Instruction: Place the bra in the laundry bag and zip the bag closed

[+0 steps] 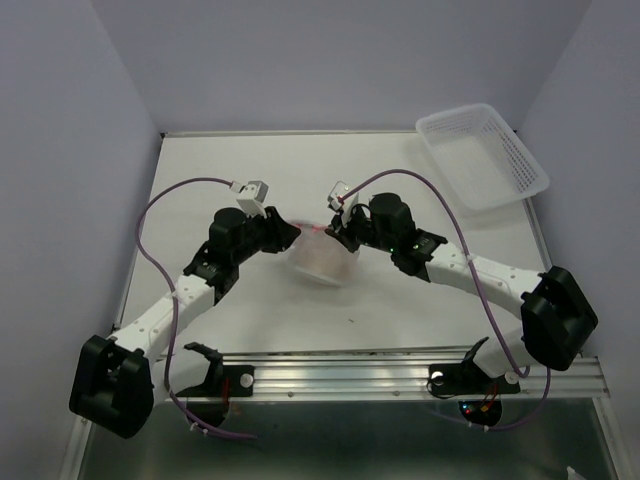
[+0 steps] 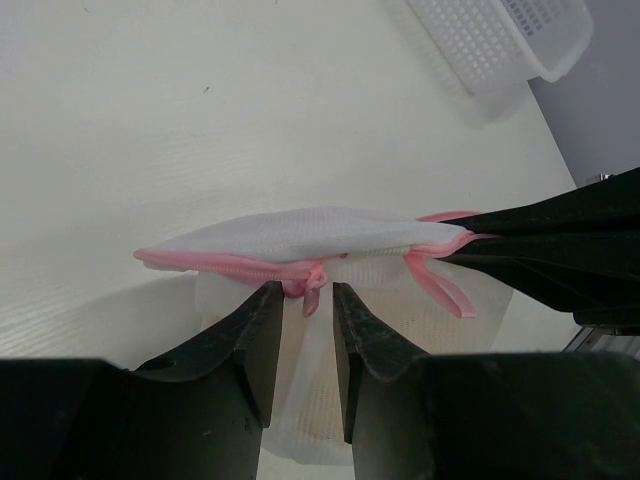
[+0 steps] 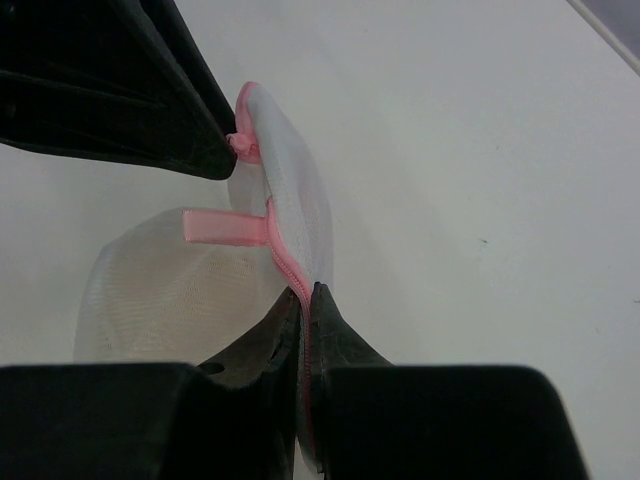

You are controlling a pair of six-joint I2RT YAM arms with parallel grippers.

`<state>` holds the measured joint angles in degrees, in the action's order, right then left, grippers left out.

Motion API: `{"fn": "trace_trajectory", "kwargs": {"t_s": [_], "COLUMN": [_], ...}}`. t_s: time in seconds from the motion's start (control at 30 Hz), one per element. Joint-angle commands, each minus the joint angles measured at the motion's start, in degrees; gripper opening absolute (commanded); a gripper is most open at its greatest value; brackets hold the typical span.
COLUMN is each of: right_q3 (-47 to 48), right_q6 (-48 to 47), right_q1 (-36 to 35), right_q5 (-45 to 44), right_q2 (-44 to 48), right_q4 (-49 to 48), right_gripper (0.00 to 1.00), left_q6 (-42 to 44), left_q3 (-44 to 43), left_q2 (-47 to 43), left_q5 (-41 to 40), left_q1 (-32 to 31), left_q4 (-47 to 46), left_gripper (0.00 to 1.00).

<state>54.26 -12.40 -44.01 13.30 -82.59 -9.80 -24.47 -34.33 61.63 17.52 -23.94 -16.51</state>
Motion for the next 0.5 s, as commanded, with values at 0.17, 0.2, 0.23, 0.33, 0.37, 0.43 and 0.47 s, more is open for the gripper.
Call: {"fn": "trace_trajectory", "kwargs": {"t_s": [0.17, 0.2, 0.23, 0.33, 0.37, 0.43, 0.47], "right_q3": [0.67, 0.67, 0.76, 0.85, 0.85, 0.85, 0.85], "right_q6": [0.28, 0.27, 0.36, 0.36, 0.45, 0.54, 0.63], "right_q1": [-0.55, -0.55, -0.55, -0.55, -0.55, -0.55, -0.55], "right_q5": [-0.38, -0.47, -0.55, -0.91, -1.08, -1.26, -1.35], "right_q2": [2.08, 2.25, 2.17, 2.08, 2.08, 2.17, 2.17], "right_q4": [-2.68, -2.68, -2.68, -2.59, -2.59, -2.5, -2.5], "right_gripper": [0.01, 0.01, 0.01, 0.01, 0.01, 0.01, 0.01], "left_q6": [2.23, 2.23, 2.23, 1.88, 1.79, 1.36, 0.74], "left_q3": [-0.21, -0.3, -0.3, -0.13, 0.05, 0.4, 0.75], "left_q2": [-0.55, -0.28, -0.02, 0.86, 1.04, 1.04, 0.61], "left_q5": [2.26, 2.69, 2.87, 3.57, 3.58, 2.96, 2.53], "left_q1": [-0.31, -0.23, -0.23, -0.4, -0.4, -0.49, -0.49], "left_q4": [-2.12, -2.21, -2.12, -2.03, -1.95, -1.59, -2.03], "left_gripper": [0.36, 0.36, 0.36, 0.37, 0.37, 0.37, 0.37]}}
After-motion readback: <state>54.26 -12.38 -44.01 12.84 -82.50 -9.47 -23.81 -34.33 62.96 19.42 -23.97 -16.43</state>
